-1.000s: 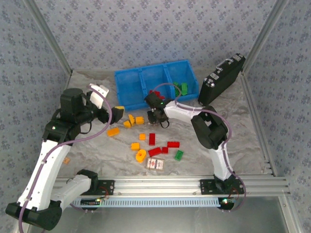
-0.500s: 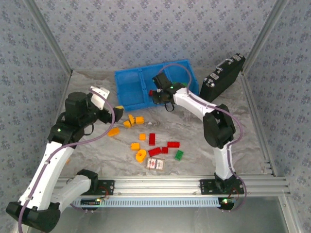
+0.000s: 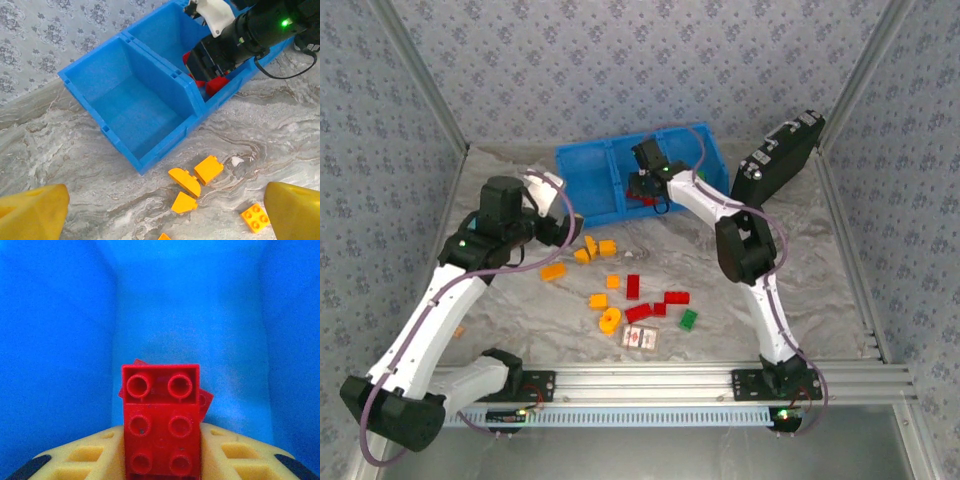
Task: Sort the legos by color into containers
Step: Place the lego in the container.
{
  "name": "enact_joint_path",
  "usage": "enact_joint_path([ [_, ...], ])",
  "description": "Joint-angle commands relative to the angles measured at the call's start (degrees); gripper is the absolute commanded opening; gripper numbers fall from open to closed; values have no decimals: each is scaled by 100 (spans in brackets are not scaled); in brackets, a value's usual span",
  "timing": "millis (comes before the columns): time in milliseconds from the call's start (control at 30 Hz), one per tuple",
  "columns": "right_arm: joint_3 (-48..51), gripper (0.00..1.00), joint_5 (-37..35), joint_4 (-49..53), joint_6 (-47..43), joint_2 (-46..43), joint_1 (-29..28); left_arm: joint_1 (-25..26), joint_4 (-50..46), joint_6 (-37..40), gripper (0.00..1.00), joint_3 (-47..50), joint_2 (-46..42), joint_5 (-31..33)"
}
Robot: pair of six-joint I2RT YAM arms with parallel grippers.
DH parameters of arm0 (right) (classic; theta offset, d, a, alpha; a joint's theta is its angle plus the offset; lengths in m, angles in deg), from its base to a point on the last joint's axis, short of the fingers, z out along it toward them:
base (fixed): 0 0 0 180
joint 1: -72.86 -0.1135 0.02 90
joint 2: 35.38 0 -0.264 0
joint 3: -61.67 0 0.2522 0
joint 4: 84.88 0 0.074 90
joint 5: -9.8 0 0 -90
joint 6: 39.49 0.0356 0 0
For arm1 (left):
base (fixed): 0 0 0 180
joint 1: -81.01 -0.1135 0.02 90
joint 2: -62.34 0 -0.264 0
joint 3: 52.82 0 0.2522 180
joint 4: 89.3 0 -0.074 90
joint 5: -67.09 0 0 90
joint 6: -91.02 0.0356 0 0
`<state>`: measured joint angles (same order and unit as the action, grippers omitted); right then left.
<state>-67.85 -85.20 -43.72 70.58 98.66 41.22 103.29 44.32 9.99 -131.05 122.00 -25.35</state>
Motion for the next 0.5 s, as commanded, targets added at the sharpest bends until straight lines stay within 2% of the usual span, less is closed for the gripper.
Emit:
enact_joint_path([
  [0,-182,41,47,-45,29,-61,34,70,-153,151,100,-309,86,207],
  [200,217,52,148,57,-80,-529,0,186,-248,224,100,-435,229,330],
  [467,2280,58,30,-136,-477,-2367,-319,197,-242,245,100,-419,134,262],
])
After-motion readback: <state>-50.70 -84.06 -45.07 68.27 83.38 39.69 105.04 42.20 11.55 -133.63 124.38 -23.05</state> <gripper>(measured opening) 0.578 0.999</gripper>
